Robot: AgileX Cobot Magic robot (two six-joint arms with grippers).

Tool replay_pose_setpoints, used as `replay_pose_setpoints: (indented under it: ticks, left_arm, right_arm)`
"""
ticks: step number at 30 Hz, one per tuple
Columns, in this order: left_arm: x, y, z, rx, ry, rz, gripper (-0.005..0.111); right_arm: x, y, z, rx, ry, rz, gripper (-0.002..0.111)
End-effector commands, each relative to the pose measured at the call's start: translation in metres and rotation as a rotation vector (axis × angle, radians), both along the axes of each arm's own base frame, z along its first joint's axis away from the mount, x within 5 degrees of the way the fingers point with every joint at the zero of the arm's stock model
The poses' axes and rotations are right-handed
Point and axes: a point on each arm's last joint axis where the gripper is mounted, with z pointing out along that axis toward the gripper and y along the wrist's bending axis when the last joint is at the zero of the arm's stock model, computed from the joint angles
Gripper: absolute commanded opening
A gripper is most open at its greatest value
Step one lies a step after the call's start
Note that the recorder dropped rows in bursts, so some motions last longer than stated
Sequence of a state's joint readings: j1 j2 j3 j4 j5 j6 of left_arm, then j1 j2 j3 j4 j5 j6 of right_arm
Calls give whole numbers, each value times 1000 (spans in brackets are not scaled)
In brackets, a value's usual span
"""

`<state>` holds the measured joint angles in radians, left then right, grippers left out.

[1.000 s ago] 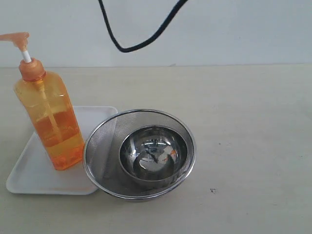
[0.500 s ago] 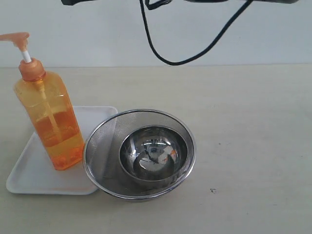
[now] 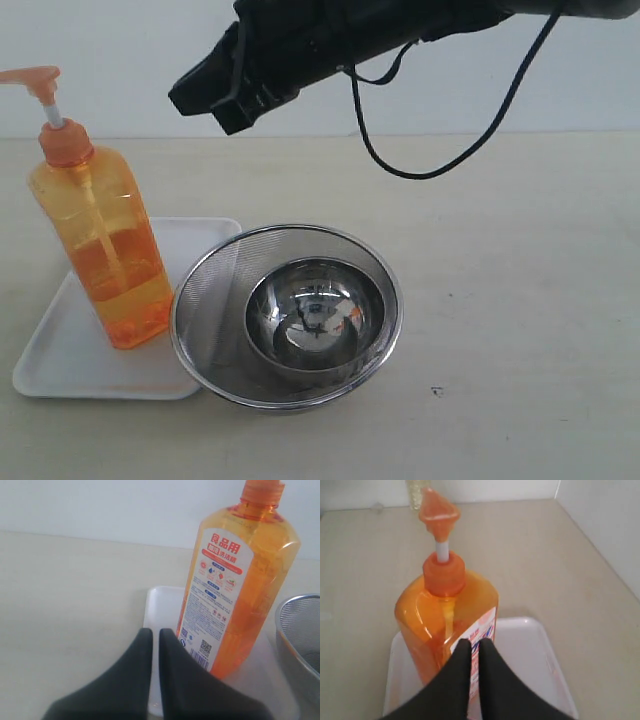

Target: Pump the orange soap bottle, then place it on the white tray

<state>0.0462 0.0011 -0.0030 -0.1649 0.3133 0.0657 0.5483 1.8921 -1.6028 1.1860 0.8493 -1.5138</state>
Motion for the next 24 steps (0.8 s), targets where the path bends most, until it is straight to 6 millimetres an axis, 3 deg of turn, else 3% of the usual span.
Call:
replay_pose_setpoints:
  ticks: [1,4,5,13,24]
  left_arm:
    - [0,0,-1,-16,0,3,5]
    - [0,0,-1,-16,0,3,5]
    - [0,0,-1,-16,0,3,5]
    - [0,0,-1,-16,0,3,5]
    - [0,0,-1,-16,0,3,5]
  right_arm:
    - [5,2,-19,-37,66,-7,26]
    - [8,4,-27,-36,89,-13,50]
    - [9,5,-29,-34,94,-18,52]
    - [4,18,-17,105,85,-9,51]
    - [-17,52,-17,92,-11,-20,51]
